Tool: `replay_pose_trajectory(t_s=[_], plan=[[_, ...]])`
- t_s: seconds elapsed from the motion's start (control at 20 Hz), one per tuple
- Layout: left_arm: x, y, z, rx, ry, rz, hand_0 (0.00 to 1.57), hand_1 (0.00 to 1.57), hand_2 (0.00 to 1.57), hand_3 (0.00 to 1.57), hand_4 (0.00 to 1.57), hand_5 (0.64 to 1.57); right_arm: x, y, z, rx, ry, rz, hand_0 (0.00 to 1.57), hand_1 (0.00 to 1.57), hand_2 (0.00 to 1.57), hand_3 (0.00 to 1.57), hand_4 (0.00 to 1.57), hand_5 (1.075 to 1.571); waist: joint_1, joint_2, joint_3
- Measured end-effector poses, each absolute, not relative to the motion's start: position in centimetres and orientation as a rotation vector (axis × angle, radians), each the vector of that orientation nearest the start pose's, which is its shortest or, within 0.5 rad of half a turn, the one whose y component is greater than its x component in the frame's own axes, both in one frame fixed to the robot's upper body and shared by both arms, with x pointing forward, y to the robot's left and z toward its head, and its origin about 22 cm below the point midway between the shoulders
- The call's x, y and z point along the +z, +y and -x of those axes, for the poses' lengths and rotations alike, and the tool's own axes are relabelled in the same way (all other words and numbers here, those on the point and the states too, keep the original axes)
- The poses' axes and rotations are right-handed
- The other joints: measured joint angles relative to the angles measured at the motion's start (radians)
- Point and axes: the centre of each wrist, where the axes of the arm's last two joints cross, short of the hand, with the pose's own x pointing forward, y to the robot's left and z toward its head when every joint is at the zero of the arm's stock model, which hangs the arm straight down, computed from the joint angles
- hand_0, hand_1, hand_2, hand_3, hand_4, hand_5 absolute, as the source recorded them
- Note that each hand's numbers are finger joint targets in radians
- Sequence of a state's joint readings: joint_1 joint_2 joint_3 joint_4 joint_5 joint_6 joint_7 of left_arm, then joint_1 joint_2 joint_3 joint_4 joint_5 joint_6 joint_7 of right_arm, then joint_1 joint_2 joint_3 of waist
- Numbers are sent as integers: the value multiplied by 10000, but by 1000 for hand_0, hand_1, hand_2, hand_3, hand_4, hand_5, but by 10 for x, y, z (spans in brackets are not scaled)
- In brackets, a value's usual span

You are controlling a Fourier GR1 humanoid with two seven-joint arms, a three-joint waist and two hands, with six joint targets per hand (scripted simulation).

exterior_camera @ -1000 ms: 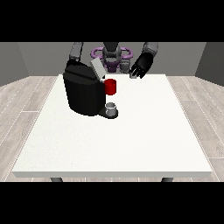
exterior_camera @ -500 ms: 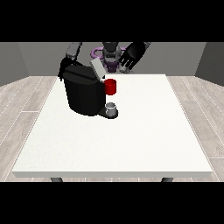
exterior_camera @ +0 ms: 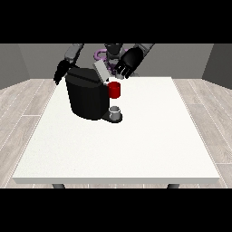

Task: Insert the coffee pod into the coffee machine and close the lid

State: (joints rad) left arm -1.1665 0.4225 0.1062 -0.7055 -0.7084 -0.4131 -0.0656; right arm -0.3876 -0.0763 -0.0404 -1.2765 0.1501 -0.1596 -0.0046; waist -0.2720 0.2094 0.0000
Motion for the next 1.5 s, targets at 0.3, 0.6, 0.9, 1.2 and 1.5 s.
replay_pose_trajectory(t_s=[0.3, 0.6, 0.9, 1.2, 1.5], plan=[[274, 237, -459, -11067, -15601, -6189, 1188, 1188, 1266, 1227, 471, 1571, 42, -211, -341, 1263, -17017, 2398, 0, 0, 0, 0, 0, 1571, -115, 597, 3], [272, 240, -461, -11073, -15508, -6275, 1260, 1260, 1292, 1229, 433, 1571, 50, -210, -345, 1265, -16929, 2497, 0, 0, 0, 0, 131, 1571, -173, 780, 2], [271, 230, -462, -11340, -15451, -6079, 1187, 1187, 1230, 1196, 441, 1571, 47, -218, -349, 1031, -16939, 2650, 0, 0, 0, 0, 100, 1571, -20, 755, 8], [268, 237, -462, -11209, -15477, -6192, 1167, 1167, 1238, 1188, 412, 1571, 50, -214, -347, 1143, -16954, 2554, 0, 0, 0, 0, 104, 1571, -169, 779, 11], [278, 243, -461, -11167, -15494, -6564, 1205, 1205, 1249, 1198, 368, 1571, 51, -212, -350, 1100, -17088, 2497, 0, 0, 0, 0, 0, 1571, -256, 973, -7]])
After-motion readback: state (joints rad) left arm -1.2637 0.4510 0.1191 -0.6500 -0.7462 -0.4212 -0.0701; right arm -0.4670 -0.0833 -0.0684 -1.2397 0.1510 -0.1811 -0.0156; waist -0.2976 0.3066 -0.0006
